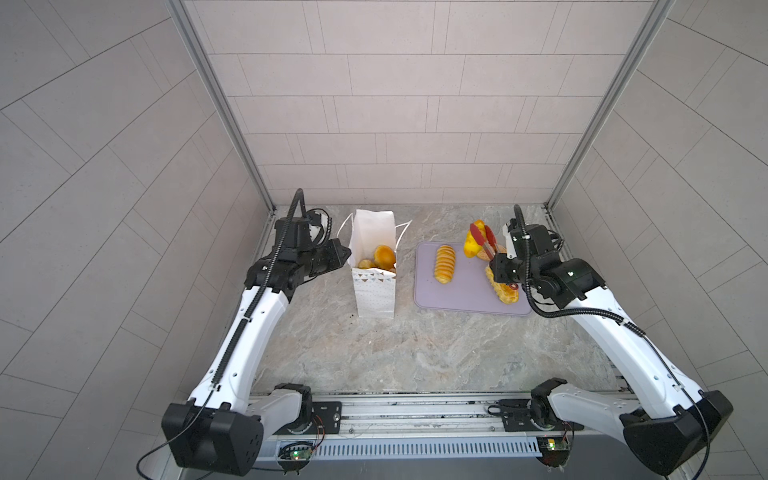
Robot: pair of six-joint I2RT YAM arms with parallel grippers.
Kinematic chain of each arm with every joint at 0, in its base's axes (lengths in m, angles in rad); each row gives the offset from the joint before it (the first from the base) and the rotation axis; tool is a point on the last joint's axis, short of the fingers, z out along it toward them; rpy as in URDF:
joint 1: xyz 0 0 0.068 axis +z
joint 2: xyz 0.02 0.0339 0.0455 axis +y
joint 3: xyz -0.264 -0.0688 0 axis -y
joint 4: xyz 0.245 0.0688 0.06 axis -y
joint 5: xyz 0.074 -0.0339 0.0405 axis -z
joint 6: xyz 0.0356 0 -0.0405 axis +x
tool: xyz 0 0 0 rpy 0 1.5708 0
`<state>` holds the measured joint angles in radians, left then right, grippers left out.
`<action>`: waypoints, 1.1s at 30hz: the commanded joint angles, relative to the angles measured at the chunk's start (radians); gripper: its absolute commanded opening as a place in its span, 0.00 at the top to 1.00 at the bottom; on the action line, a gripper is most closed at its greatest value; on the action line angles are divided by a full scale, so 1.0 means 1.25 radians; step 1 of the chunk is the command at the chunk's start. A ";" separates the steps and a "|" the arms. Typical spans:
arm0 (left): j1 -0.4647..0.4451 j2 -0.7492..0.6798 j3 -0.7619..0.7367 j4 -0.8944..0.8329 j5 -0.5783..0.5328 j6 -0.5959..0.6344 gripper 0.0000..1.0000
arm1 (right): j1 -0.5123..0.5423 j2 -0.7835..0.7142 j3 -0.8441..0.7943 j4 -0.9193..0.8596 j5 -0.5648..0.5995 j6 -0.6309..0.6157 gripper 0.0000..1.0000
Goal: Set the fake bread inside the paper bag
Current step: 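Lift the gripped yellow-orange bun with the tongs toward the bag, then carry the bun in the right gripper's tongs over the paper bag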
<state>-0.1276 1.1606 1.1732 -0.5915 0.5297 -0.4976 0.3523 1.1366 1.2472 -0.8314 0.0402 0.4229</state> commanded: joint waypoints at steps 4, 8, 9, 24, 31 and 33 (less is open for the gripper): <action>-0.002 -0.014 0.012 -0.009 0.007 0.005 0.92 | -0.004 -0.020 0.078 -0.026 -0.005 -0.008 0.64; -0.003 -0.014 0.011 -0.008 0.007 0.005 0.92 | -0.004 -0.019 0.128 -0.044 -0.008 -0.015 0.64; -0.003 -0.014 0.011 -0.008 0.007 0.005 0.92 | -0.003 -0.018 0.138 -0.048 -0.010 -0.017 0.64; -0.003 -0.023 0.008 -0.014 0.002 0.004 0.92 | -0.004 -0.015 0.291 -0.054 -0.060 -0.047 0.64; -0.003 -0.023 0.008 -0.015 -0.002 0.003 0.92 | -0.002 -0.017 0.325 -0.015 -0.137 -0.045 0.64; -0.003 -0.021 0.008 -0.015 -0.002 0.001 0.92 | -0.002 -0.018 0.326 -0.004 -0.154 -0.042 0.64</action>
<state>-0.1276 1.1542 1.1732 -0.5972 0.5297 -0.4980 0.3523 1.1366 1.6291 -0.9073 -0.1020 0.3737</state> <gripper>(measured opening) 0.081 0.365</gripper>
